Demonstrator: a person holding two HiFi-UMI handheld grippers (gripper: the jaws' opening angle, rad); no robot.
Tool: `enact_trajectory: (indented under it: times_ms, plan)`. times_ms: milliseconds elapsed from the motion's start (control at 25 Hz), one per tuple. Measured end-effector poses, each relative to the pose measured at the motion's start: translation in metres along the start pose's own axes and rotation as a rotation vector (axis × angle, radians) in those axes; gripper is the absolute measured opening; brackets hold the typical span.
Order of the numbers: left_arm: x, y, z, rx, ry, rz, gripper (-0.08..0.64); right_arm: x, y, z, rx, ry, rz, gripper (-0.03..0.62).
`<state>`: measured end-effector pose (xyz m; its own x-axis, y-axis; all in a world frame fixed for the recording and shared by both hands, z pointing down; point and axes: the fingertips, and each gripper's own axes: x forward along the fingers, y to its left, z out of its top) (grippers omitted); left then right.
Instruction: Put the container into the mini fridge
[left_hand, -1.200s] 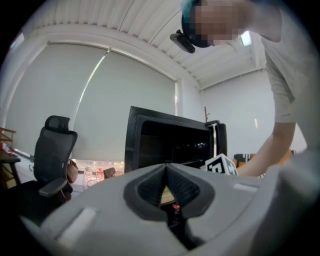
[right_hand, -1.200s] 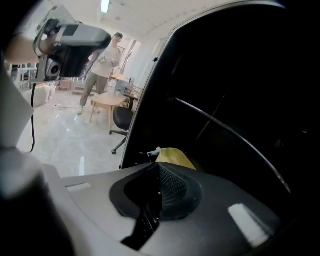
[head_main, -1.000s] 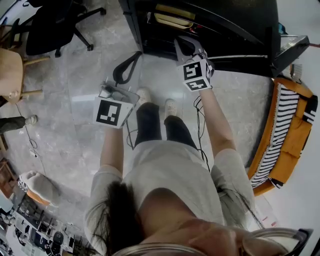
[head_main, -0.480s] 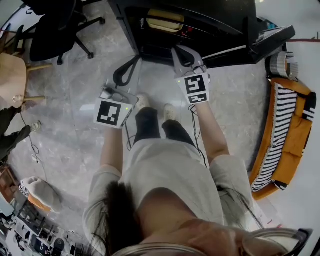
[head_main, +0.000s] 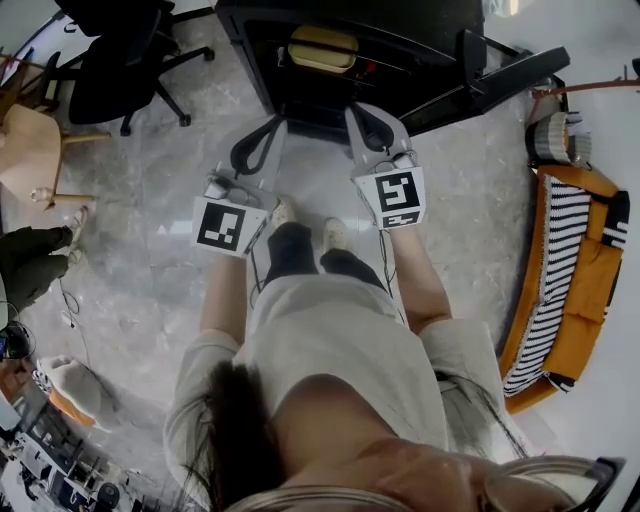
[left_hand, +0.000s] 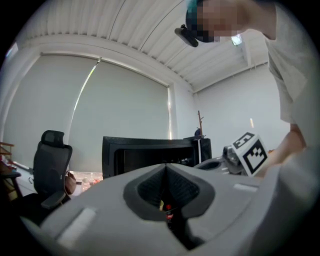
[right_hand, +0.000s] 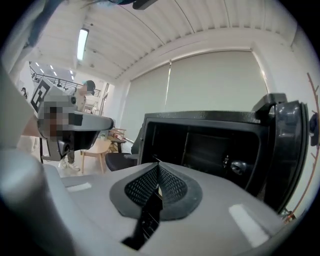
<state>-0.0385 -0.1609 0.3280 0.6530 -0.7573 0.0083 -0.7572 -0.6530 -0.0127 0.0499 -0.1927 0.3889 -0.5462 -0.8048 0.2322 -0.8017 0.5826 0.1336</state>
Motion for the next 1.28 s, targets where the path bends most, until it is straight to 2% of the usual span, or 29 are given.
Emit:
enact_trajectory:
  times_ms: [160, 560, 1280]
  plan:
    - [-0.006, -0.015, 0.006, 0.028, 0.002, 0.005, 0.002, -0.023, 0.004, 0.016, -0.007, -0.04, 0.005, -0.003]
    - [-0.022, -0.043, 0.032, 0.043, -0.032, 0.032, 0.002, -0.068, 0.01, 0.051, 0.004, -0.132, 0.017, -0.004]
    - [-0.043, -0.08, 0.063, 0.058, -0.077, 0.119, 0.002, -0.124, 0.011, 0.08, 0.021, -0.223, 0.043, -0.005]
